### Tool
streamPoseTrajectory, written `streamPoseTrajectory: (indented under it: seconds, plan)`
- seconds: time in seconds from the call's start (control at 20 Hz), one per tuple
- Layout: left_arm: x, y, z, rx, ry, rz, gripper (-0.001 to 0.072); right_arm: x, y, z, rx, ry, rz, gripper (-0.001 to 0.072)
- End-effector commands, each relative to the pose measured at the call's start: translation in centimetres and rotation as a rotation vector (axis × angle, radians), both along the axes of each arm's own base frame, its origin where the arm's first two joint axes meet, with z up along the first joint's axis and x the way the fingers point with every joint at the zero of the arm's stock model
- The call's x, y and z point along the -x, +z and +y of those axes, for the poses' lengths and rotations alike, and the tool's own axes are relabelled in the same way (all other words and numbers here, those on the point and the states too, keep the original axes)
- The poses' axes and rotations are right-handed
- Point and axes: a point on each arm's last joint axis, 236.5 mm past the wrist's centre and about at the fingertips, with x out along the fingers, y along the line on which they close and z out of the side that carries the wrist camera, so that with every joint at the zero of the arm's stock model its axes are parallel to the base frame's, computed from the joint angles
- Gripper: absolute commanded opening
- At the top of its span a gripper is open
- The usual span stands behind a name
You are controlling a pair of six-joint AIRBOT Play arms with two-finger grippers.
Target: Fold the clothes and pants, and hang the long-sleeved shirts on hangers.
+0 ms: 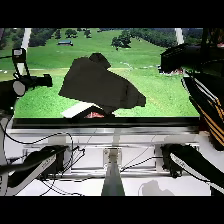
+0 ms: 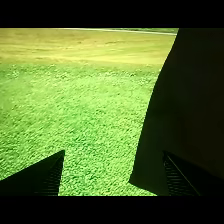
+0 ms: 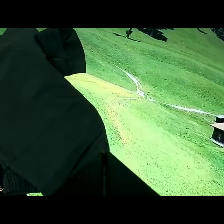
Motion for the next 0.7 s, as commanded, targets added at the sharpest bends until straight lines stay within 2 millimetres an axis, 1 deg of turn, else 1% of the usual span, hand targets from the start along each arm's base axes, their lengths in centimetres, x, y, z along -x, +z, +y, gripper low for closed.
streamPoseTrajectory:
  seconds: [0.0,0.55,0.65]
  plan:
    - [0.0,0.0,0.0,0.0,0.001,0.001,0.0703,0.0,0.1,0.0,-0.001,0.001,-0.001,0.0023]
    - [0.0,0.0,0.0,0.0,0.001,0.001,0.0703,0.0,0.1,0.1,-0.003,0.001,-0.003,0.0023]
    - [0.0,0.0,0.0,0.0,0.001,0.001,0.0702,-1.5,1.7,0.3,-0.03,-0.009,-0.089,0.0023]
